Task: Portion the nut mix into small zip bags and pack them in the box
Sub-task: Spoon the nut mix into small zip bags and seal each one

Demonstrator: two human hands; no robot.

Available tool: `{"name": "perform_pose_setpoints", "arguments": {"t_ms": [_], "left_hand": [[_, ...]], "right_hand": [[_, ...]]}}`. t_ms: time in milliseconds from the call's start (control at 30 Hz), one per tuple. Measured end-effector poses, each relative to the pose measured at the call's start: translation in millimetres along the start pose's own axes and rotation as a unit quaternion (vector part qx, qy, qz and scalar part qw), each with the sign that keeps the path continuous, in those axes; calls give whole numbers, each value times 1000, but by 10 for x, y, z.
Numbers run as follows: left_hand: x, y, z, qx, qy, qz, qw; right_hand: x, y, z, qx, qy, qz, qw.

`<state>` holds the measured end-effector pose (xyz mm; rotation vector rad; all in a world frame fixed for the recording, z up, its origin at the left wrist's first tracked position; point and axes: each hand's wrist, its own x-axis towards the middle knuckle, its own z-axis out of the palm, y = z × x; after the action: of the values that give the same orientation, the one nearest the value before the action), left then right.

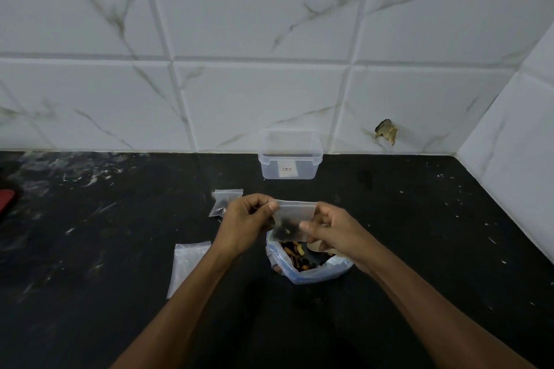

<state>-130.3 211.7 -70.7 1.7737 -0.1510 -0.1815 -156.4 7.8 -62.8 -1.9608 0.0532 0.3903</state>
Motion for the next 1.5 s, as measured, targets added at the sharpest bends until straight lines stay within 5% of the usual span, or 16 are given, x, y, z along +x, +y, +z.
{"name": "perform_pose_setpoints", "arguments": {"t_ms": [333, 700, 1133, 1500], "left_hand": [[-128, -344, -373, -68, 53, -32, 996], [133, -778, -872, 16, 152, -57, 987], [526, -1150, -994, 112, 67, -155, 979], [642, -1144, -921, 144, 41, -171, 974]], "right_hand": [[313, -47, 563, 15, -39, 6, 999], [1145, -357, 1177, 46, 40, 69, 996], [1828, -30, 1672, -69, 96, 194, 974], [1967, 17, 1672, -109, 111, 194, 969]]}}
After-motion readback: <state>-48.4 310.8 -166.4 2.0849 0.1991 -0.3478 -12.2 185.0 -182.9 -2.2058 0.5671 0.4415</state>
